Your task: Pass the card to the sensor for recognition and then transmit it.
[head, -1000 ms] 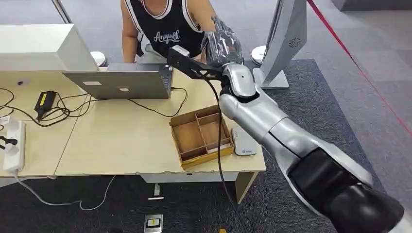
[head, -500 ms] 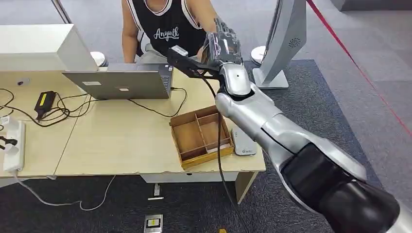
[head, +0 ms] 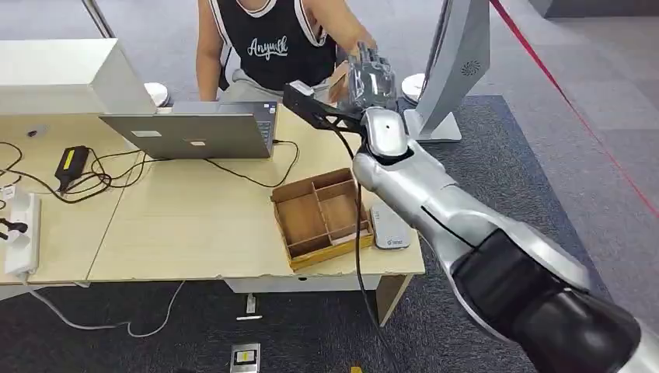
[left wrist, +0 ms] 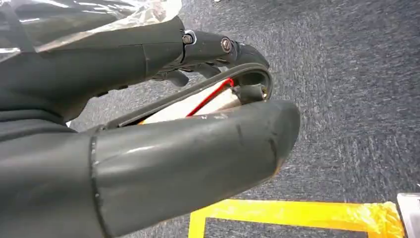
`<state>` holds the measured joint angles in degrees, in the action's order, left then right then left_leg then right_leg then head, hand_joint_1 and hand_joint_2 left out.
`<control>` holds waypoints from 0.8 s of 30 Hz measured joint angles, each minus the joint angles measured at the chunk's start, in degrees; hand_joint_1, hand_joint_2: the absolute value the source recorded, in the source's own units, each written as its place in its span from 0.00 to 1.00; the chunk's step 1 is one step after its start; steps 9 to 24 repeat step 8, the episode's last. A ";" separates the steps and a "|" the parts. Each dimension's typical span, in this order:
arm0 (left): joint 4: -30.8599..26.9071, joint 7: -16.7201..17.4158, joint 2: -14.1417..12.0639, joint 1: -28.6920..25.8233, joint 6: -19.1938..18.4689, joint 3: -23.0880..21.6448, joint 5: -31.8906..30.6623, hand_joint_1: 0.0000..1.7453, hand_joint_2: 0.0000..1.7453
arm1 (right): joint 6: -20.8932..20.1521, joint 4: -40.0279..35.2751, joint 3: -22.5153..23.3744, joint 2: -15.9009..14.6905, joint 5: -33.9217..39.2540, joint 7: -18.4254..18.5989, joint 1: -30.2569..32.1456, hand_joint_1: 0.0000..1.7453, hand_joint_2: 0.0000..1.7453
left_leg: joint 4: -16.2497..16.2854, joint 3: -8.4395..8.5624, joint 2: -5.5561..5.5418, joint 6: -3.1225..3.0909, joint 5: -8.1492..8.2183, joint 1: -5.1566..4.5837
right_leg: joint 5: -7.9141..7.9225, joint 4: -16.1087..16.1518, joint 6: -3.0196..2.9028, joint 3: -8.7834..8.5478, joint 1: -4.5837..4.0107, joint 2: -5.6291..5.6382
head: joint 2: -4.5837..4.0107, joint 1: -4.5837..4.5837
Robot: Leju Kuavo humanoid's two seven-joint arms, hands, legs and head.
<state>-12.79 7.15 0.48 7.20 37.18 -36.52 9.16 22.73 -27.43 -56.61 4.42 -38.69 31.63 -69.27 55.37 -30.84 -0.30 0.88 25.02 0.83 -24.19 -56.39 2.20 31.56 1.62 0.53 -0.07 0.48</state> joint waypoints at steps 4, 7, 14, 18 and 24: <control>0.00 0.02 0.00 -0.01 0.00 0.00 0.20 0.00 0.00 | 0.15 0.35 -0.26 -0.09 -0.20 0.07 0.01 0.00 1.00 | 0.00 0.00 0.00 0.00 0.00 0.00 | 0.00 0.00 0.00 0.00 0.00 0.00 | 0.00 0.00; -0.02 -0.07 0.00 -0.04 0.02 0.00 0.41 0.00 0.00 | 0.24 0.52 -0.31 -0.28 -0.39 -0.11 0.01 0.00 1.00 | 0.00 0.00 0.00 0.00 0.00 0.00 | 0.00 0.01 0.00 0.00 0.00 0.00 | 0.00 0.00; -0.02 -0.15 0.00 -0.05 0.04 0.00 0.59 0.00 0.00 | 0.39 0.52 -0.31 -0.50 -0.37 -0.15 0.00 0.00 1.00 | 0.00 0.00 0.00 0.00 0.00 0.00 | 0.00 0.01 0.00 0.00 0.00 0.00 | 0.00 0.00; -0.02 -0.15 0.00 -0.05 0.04 0.00 0.59 0.00 0.00 | 0.39 0.52 -0.31 -0.50 -0.37 -0.15 0.00 0.00 1.00 | 0.00 0.00 0.00 0.00 0.00 0.00 | 0.00 0.01 0.00 0.00 0.00 0.00 | 0.00 0.00; -0.02 -0.15 0.00 -0.05 0.04 0.00 0.59 0.00 0.00 | 0.39 0.52 -0.31 -0.50 -0.37 -0.15 0.00 0.00 1.00 | 0.00 0.00 0.00 0.00 0.00 0.00 | 0.00 0.01 0.00 0.00 0.00 0.00 | 0.00 0.00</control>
